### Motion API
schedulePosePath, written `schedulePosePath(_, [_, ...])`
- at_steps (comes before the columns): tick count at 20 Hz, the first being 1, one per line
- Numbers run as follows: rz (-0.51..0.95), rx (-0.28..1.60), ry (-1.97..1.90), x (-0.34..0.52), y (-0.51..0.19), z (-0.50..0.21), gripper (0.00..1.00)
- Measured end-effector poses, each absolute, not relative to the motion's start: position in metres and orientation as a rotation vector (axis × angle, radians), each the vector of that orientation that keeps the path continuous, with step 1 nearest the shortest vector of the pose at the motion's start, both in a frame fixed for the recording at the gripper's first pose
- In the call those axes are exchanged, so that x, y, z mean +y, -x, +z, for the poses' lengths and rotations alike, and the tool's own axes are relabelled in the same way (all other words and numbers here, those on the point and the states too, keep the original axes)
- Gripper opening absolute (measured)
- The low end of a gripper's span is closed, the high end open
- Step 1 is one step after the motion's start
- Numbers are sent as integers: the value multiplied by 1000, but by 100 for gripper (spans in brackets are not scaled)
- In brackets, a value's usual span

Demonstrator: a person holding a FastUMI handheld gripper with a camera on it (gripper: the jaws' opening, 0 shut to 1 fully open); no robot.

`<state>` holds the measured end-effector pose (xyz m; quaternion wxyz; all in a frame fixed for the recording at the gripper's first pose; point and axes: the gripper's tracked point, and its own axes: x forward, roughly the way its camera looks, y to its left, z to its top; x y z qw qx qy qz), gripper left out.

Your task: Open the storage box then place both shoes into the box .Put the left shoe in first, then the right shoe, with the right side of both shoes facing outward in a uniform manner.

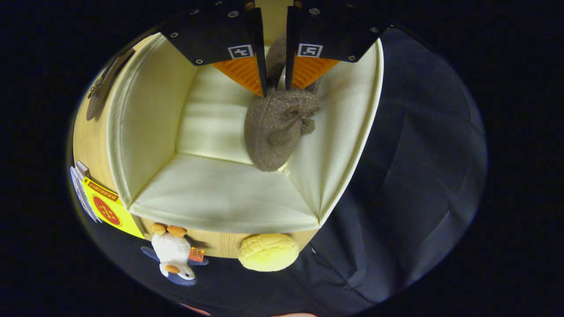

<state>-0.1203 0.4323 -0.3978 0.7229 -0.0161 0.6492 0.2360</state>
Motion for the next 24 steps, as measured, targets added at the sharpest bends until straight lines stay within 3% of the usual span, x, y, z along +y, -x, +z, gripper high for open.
schedulePosePath(1, [550, 1422, 18, 433, 121, -390, 26])
schedulePosePath(4, [642, 1364, -59, 433, 122, -361, 52])
schedulePosePath(6, [691, 1309, -112, 426, 120, -334, 64])
schedulePosePath(12, [715, 1024, -125, 356, 92, -267, 92])
schedulePosePath(16, [630, 901, -101, 281, 75, -251, 97])
schedulePosePath(24, [400, 872, -40, 133, 65, -282, 97])
